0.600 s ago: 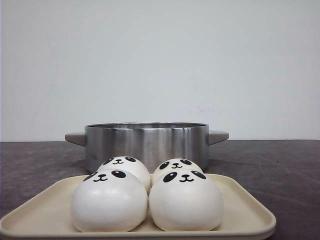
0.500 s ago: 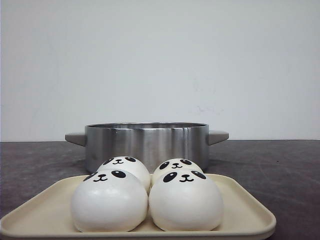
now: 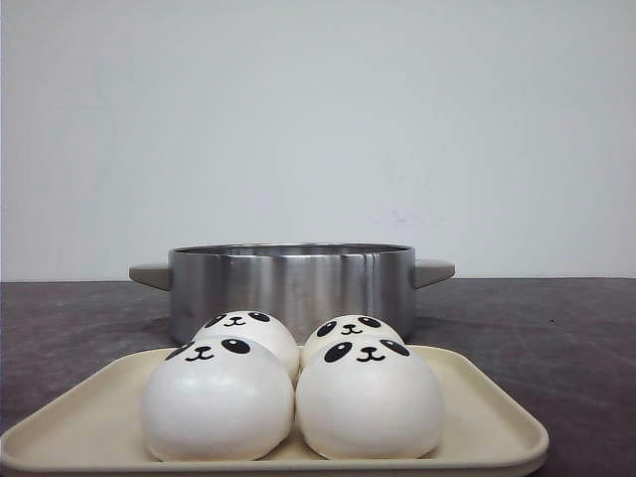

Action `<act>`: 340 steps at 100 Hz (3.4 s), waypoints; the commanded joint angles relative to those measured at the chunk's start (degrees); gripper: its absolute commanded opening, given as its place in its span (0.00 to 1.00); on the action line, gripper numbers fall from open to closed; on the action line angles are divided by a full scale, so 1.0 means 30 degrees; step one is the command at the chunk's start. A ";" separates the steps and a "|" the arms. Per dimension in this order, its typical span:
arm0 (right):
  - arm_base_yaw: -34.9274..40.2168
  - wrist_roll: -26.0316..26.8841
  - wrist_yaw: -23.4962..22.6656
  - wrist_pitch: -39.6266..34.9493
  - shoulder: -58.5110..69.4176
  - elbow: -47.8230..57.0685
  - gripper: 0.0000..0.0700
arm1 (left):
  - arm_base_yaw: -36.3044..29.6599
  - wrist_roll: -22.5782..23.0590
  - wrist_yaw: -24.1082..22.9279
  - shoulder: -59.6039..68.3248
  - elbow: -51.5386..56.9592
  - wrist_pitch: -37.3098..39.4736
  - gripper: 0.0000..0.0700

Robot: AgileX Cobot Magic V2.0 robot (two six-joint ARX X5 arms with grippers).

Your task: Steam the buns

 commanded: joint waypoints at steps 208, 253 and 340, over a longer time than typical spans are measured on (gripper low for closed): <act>0.0029 0.3308 -0.0313 0.2900 -0.0051 -0.0044 0.01 | -0.0051 -1.1315 0.1479 -0.0022 -0.0321 0.1530 0.02; 0.0029 0.4845 -0.3308 -0.1982 0.3614 1.0433 0.01 | -0.0051 -0.8495 0.7111 0.4299 0.8473 -0.0692 0.02; 0.6688 0.5894 -0.6178 -0.8837 1.9241 1.9635 0.82 | -0.2127 -0.5421 0.8393 1.0127 1.6801 -0.6681 0.95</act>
